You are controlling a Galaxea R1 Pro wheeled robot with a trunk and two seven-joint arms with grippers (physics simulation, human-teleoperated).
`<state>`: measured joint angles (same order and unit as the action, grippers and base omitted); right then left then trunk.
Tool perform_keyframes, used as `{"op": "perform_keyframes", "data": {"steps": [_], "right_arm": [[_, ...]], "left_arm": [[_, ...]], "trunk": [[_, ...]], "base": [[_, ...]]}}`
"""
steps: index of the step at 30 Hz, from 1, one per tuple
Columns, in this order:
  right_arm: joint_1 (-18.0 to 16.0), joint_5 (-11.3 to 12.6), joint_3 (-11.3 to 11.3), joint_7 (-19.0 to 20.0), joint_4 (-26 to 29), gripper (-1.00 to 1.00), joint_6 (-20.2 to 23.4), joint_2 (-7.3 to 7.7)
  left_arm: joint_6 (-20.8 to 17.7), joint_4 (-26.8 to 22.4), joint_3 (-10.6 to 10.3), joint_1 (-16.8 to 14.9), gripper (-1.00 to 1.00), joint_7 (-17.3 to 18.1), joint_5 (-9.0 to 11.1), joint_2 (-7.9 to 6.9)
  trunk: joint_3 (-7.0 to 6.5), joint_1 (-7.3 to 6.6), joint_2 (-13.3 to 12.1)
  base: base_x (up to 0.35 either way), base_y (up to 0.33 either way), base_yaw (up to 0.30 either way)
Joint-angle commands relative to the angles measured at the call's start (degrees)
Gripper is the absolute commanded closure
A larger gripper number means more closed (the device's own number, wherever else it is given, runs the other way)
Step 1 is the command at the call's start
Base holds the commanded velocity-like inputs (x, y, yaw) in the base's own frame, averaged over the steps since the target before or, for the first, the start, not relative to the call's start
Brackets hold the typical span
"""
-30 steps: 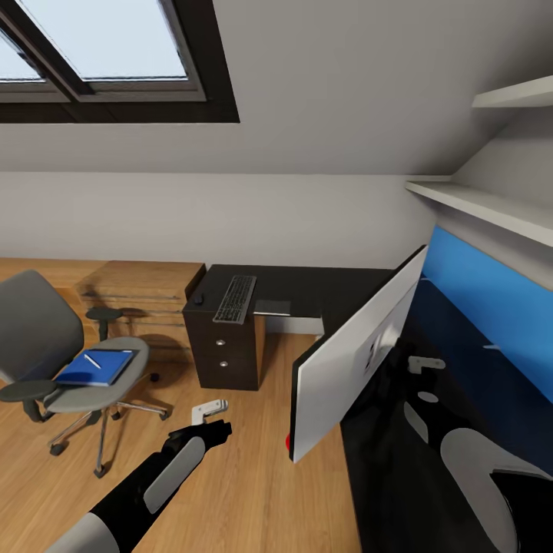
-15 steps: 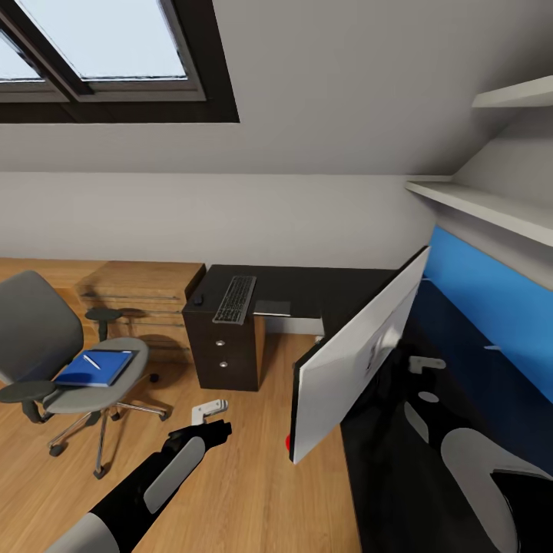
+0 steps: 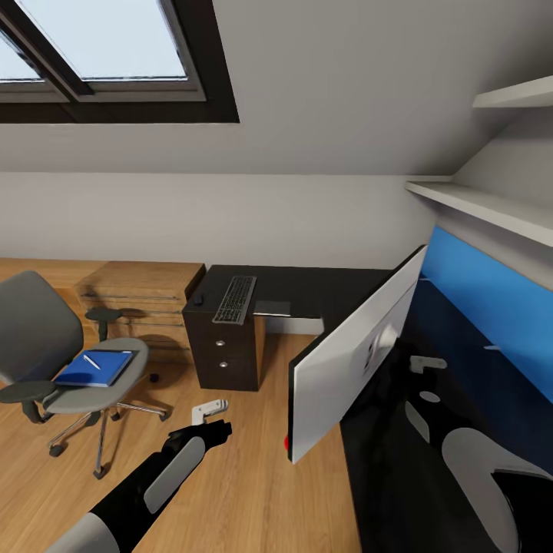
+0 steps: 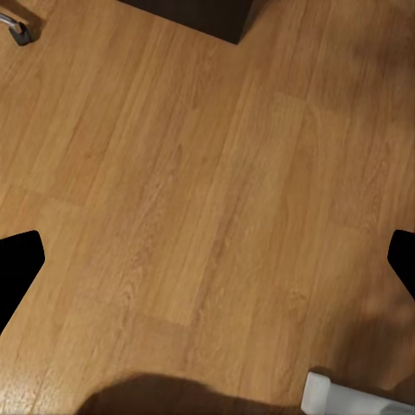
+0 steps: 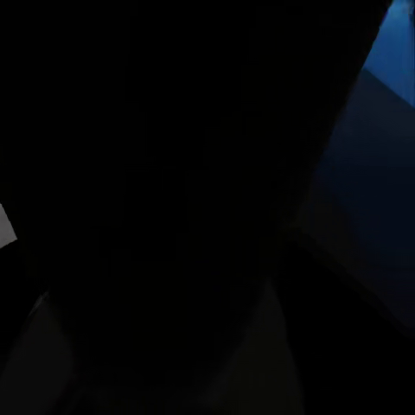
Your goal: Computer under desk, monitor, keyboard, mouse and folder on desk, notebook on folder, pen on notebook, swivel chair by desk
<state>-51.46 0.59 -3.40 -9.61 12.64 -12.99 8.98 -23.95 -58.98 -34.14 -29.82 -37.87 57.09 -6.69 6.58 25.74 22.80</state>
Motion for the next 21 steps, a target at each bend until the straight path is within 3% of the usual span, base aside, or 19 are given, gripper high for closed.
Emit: {"op": "perform_keyframes", "data": {"steps": [1, 14, 21], "right_arm": [[-0.04, 0.21, 0.06, 0.29, -0.14, 1.0, -0.24, -0.04], [0.04, 0.12, 0.06, 0.23, -0.16, 1.0, -0.28, 0.01], [0.04, 0.12, 0.06, 0.2, -0.08, 1.0, -0.28, 0.07]], "left_arm": [[-0.04, -0.08, -0.22, -0.11, -1.0, -0.45, 0.38, -0.05], [0.02, -0.08, -0.21, -0.09, -1.0, -0.45, 0.32, -0.01], [0.04, -0.08, -0.22, -0.1, -1.0, -0.45, 0.31, -0.01]], "trunk": [[0.13, 0.04, 0.11], [0.13, 0.04, 0.11], [0.13, 0.04, 0.11]], "base": [[0.0, 0.0, 0.0], [-0.009, 0.0, 0.0], [-0.265, 0.0, 0.0]]}}
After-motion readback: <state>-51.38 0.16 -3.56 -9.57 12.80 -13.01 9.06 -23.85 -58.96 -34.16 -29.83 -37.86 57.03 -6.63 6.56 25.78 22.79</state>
